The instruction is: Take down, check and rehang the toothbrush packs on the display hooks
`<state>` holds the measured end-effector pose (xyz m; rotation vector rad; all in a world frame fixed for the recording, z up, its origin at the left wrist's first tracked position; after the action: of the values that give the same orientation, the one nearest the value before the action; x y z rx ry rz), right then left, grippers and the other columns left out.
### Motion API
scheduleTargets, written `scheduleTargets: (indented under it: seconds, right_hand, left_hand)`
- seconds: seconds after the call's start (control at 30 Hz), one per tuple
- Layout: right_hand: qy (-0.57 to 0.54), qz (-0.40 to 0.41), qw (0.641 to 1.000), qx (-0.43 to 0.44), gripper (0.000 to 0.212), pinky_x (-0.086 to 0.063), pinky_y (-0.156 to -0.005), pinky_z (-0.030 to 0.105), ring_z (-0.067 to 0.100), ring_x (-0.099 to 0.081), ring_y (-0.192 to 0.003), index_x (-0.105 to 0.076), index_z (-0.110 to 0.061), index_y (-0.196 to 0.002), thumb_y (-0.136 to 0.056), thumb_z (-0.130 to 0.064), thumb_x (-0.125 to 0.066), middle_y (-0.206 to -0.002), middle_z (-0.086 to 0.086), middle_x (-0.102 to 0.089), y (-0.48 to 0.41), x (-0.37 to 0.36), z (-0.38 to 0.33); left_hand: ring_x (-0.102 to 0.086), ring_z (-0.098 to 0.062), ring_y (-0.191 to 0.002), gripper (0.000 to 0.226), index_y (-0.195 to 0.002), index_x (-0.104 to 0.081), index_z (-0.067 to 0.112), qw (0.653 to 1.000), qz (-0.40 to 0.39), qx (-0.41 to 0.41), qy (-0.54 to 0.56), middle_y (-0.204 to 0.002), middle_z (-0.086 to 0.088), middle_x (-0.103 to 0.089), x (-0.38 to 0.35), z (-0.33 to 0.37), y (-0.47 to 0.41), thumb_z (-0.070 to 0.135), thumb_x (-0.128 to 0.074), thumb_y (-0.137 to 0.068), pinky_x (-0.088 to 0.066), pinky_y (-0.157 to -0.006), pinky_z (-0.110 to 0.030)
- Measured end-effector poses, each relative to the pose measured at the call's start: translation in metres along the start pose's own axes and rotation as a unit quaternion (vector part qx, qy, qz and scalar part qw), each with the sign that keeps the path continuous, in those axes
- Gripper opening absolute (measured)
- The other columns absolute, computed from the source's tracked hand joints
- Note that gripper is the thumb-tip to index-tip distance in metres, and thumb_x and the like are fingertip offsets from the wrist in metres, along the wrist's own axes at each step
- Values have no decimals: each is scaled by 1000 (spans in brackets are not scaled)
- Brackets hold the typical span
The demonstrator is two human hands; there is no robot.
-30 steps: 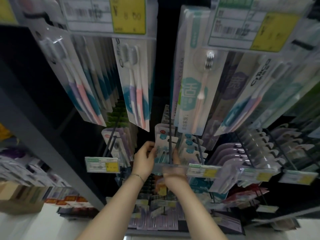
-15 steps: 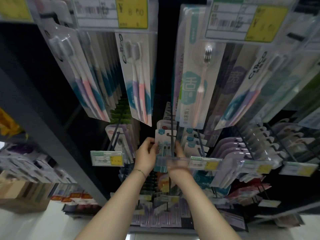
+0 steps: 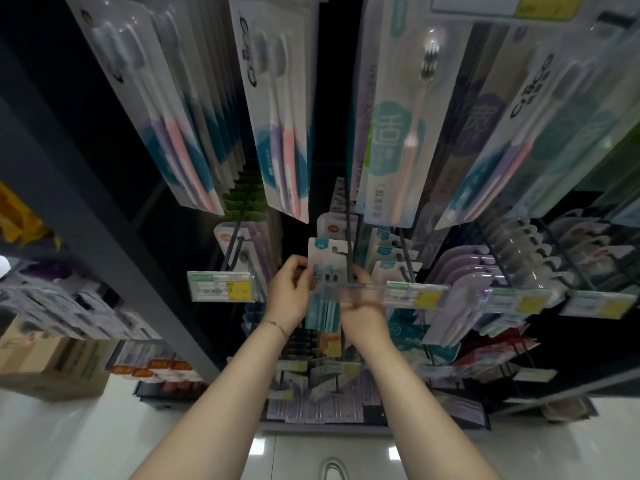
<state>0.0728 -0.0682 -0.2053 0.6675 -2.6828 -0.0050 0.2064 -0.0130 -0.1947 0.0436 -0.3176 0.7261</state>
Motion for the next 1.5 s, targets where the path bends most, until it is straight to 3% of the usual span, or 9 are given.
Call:
scheduleTargets:
  seconds: [0.1, 0.2, 0.33, 0.6, 0.7, 0.93, 1.1, 1.33, 1.5]
  right_hand:
    - [12, -1, 999, -43, 37, -41, -105, 38, 16, -50, -116, -46, -21, -136, -100, -19, -44, -121, -5, -53, 6, 4, 5]
    - [-1, 0, 996, -85, 25, -49, -94, 44, 28, -61, -99, -63, -9, -111, -100, -13, -41, -95, 3, -64, 15, 7, 10]
    - [-74, 18, 995, -58, 29, -53, -88, 50, 23, -65, -76, -60, -22, -87, -98, -2, -41, -78, 1, -65, 20, 2, 6]
    - [-55, -7, 997, -59, 19, -58, -77, 46, 20, -71, -64, -59, -32, -85, -100, -29, -47, -81, -3, -67, 45, 3, 20]
    - [-40, -8, 997, -69, 21, -57, -72, 44, 20, -69, -58, -56, -33, -82, -100, -33, -46, -75, 9, -69, 59, 7, 31]
    - [-51, 41, 995, -82, 23, -49, -60, 32, 9, -60, -45, -59, -22, -82, -101, -27, -47, -49, -1, -58, 78, 24, 49]
    - [-65, 68, 992, -82, 24, -46, -61, 32, 9, -53, -44, -59, -19, -80, -101, -23, -47, -46, -1, -54, 77, 36, 57]
    - [-34, 122, 990, -58, 21, -45, -62, 33, 18, -57, -58, -61, -20, -80, -99, -22, -51, -68, 3, -62, 55, 67, 56]
    - [-27, 131, 990, -39, 19, -40, -66, 27, 18, -56, -66, -64, -12, -86, -99, -20, -51, -68, -1, -59, 48, 84, 56]
  left_hand:
    - [-63, -19, -85, 11, -93, -57, 14, 1000, -19, 14, 18, -92, -5, -66, 2, -5, 6, 13, -48, -99, -51, -74, -28]
    - [-62, -22, -80, 16, -87, -55, 21, 999, -32, 30, 29, -87, -5, -65, 6, -8, 15, 13, -47, -99, -53, -77, -38]
    - [-61, -22, -73, 20, -83, -53, 25, 998, -42, 36, 17, -76, -6, -63, 13, -9, 28, 16, -47, -100, -52, -73, -36]
    - [-62, -20, -68, 16, -86, -53, 18, 995, -67, 65, 32, -77, -7, -63, 14, -20, 62, 16, -47, -100, -53, -74, -38]
    - [-60, -18, -63, 14, -87, -54, 16, 994, -73, 71, 50, -74, -7, -63, 9, -21, 73, 15, -47, -100, -53, -72, -41]
    - [-64, -14, -69, 11, -95, -56, 24, 987, -96, 100, 79, -81, -4, -68, -6, -18, 97, 15, -50, -99, -52, -63, -21]
    - [-69, -20, -88, 20, -118, -54, 15, 981, -147, 126, 29, -99, -12, -68, -25, -26, 102, 13, -49, -99, -46, -62, -14]
    - [-66, -17, -94, 24, -120, -51, 21, 975, -179, 122, 52, -102, -10, -67, -57, -12, 100, 10, -49, -98, -54, -81, -21]
    - [-66, -9, -92, 18, -114, -52, 19, 977, -173, 100, 79, -103, 0, -67, -73, 0, 100, 11, -51, -98, -54, -81, -19]
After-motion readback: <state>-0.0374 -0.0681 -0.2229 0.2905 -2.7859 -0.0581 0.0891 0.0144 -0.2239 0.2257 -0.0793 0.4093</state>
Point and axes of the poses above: each hand's wrist, its own y-axis away from the middle knuckle, its own x-axis out of the back of the hand, z = x × y, the point moved 7 cm from there along -y, towards the middle knuckle
